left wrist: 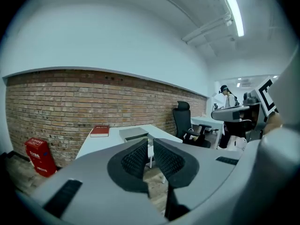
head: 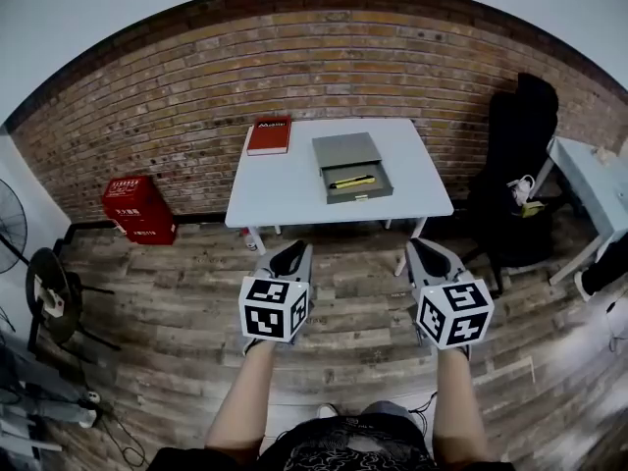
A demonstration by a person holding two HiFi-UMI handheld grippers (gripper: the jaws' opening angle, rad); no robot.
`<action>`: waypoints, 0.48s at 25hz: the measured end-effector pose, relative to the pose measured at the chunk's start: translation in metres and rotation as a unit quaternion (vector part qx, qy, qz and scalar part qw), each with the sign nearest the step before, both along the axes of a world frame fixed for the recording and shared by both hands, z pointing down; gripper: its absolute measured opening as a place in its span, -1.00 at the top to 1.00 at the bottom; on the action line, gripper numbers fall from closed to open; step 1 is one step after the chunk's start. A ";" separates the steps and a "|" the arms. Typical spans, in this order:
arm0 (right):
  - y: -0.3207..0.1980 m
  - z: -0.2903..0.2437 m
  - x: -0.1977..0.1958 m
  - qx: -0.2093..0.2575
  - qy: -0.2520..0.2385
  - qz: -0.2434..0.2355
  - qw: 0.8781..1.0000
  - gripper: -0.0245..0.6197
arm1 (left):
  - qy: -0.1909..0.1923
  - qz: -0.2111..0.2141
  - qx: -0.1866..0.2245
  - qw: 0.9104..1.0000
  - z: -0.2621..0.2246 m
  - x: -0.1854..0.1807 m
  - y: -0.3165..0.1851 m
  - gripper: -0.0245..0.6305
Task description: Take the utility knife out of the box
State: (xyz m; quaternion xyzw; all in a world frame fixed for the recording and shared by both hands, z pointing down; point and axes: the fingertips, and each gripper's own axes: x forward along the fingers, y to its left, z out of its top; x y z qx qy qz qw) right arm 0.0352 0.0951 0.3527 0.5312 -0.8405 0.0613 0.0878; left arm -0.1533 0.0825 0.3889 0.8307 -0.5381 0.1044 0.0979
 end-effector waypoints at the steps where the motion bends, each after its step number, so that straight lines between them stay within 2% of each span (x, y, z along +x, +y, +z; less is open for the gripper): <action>1: -0.001 0.000 -0.002 0.000 0.003 0.000 1.000 0.86 | 0.002 0.001 -0.001 1.000 0.001 -0.003 -0.003 0.81; 4: -0.005 0.002 -0.007 -0.002 0.004 0.003 1.000 0.86 | 0.009 0.009 -0.009 1.000 0.007 -0.006 -0.010 0.79; 8: -0.018 0.008 -0.004 -0.009 0.000 0.006 1.000 0.86 | 0.013 0.029 -0.023 0.999 0.015 0.001 -0.022 0.63; 12: -0.041 0.015 -0.001 -0.014 -0.007 0.005 1.000 0.86 | -0.001 0.032 -0.028 0.999 0.021 0.008 -0.040 0.62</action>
